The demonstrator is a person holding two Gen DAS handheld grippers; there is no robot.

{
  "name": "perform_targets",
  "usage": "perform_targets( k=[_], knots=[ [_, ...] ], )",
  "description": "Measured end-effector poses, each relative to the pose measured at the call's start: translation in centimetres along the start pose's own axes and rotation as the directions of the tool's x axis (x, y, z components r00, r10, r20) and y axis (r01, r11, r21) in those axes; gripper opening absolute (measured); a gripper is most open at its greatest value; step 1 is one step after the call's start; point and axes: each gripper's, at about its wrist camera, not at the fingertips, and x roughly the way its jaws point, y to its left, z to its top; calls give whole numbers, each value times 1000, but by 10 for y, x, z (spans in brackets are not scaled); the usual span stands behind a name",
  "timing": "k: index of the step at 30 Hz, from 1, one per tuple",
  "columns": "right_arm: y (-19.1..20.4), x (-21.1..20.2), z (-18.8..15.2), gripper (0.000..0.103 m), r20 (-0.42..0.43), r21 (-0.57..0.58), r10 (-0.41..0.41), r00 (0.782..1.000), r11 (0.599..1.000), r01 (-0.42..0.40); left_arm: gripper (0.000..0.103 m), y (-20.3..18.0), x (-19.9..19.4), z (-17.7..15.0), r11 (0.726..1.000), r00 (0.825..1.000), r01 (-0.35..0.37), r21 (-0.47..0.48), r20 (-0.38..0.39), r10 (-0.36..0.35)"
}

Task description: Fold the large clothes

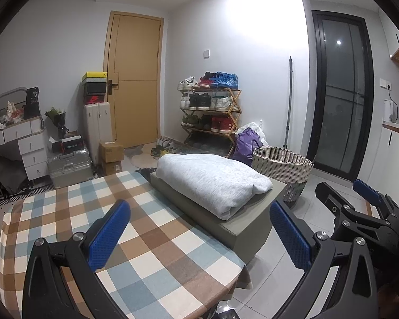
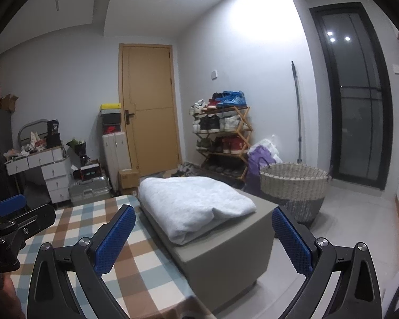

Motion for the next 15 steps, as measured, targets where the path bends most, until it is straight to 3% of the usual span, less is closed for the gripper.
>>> perform_targets(
  k=[15],
  knots=[
    [-3,0,1,103,-2,18,17,1000,1000,-17,102,-1,-2,1,1000,1000,-4,2,-6,4]
  ],
)
